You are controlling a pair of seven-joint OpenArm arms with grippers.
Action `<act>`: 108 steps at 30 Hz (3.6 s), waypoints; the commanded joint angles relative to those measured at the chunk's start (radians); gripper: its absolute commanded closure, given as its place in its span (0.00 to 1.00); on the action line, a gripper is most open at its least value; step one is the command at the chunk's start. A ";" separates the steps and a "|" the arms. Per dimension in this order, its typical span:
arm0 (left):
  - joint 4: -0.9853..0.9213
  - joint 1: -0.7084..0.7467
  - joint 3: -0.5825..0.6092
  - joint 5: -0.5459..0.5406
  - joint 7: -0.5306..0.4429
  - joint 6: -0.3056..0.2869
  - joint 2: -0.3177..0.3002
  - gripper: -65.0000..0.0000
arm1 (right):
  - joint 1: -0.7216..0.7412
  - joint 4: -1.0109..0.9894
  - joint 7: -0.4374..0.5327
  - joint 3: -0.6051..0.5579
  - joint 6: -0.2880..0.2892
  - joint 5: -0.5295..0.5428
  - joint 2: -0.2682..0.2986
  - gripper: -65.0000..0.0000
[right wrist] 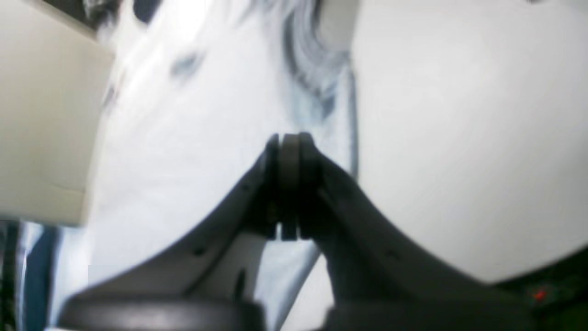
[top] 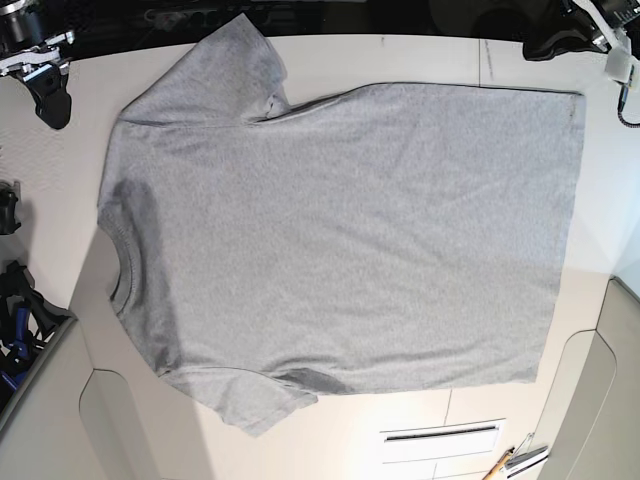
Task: Fold the T-shirt properly
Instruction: 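Move both grippers down to the shirt's shoulder corners and grasp them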
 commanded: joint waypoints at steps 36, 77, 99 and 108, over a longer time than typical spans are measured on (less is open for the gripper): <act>0.011 -0.084 -0.007 -0.127 0.140 -0.012 0.043 0.67 | 0.260 -0.158 -0.023 -0.138 -0.134 -0.372 -0.159 0.52; -0.669 -0.518 -0.134 -0.166 0.202 -0.012 -0.029 0.50 | 0.260 -0.158 -0.011 -0.151 -0.062 -0.443 -0.163 1.00; -0.928 -0.581 -0.216 -0.153 0.204 -0.006 -0.028 0.50 | 0.260 -0.158 -0.011 -0.152 -0.062 -0.415 -0.163 1.00; -0.930 -0.583 -0.057 -0.167 0.205 -0.006 -0.028 0.50 | 0.260 -0.158 -0.011 -0.152 -0.062 -0.415 -0.163 1.00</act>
